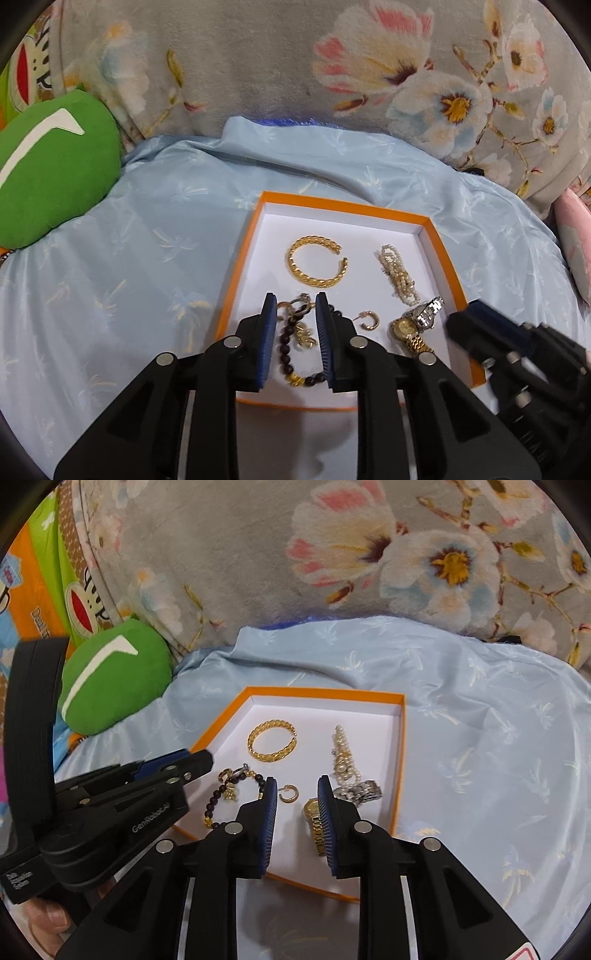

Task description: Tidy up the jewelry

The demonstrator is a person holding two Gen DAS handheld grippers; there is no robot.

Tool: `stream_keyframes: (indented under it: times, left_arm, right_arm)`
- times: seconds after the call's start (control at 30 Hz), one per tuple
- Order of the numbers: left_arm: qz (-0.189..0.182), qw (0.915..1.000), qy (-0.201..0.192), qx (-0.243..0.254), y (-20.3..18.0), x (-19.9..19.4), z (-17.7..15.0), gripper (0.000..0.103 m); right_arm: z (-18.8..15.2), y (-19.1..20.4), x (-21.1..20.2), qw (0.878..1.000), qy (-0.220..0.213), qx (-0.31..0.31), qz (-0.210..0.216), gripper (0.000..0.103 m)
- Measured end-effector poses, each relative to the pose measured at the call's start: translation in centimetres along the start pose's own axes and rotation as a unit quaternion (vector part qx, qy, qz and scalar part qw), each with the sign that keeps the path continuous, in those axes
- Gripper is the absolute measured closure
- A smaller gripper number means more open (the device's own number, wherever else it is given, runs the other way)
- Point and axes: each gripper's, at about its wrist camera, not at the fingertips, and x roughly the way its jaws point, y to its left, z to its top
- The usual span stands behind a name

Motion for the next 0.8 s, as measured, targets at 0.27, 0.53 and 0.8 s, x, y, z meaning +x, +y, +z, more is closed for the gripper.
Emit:
stream_keyframes:
  times: [0.27, 0.53, 0.8]
  left_arm:
    - [0.005, 0.9999, -0.017, 0.000, 0.9, -7.0, -5.5, 0.082]
    - [0.008, 0.9999, 0.012, -0.004, 0.2, -11.7, -13.5, 0.082]
    - [0.036, 0.9989, 0.027, 0.012, -1.5, -12.2, -16.1, 0.082]
  right_arm:
    - [-4.5, -0.6, -7.5, 1.000, -0.010, 0.006, -0.017, 0.072]
    - [-12.8, 0.4, -11.1, 0.998, 0.035, 0.005, -0.051, 0.072]
    - [-15.2, 1.7, -11.8, 0.998, 0.049, 0.010, -0.045, 0.071]
